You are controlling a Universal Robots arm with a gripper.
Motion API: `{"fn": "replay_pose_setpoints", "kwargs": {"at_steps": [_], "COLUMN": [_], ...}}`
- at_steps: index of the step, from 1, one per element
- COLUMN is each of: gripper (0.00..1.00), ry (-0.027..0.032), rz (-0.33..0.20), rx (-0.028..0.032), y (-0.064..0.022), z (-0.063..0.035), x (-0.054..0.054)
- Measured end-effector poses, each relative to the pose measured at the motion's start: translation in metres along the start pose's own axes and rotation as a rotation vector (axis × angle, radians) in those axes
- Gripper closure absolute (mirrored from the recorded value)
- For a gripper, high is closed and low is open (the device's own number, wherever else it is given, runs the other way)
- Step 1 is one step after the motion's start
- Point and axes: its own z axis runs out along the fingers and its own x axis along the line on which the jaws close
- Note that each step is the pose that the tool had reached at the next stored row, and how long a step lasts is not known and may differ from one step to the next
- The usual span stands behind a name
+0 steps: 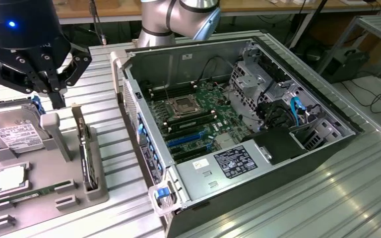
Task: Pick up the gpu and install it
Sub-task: 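Reach for the gpu, then pick up the gpu and move the gpu toward the slot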
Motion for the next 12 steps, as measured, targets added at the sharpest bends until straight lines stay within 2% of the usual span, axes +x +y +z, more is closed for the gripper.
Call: {"fn": "replay_pose_setpoints", "kwargs": {"at_steps": [12], "gripper": [0.89], "ry": [-0.0001], "rz": [0.0], "rx": [0.0], "y": [0.0], "z": [0.0], "x": [0.0]}}
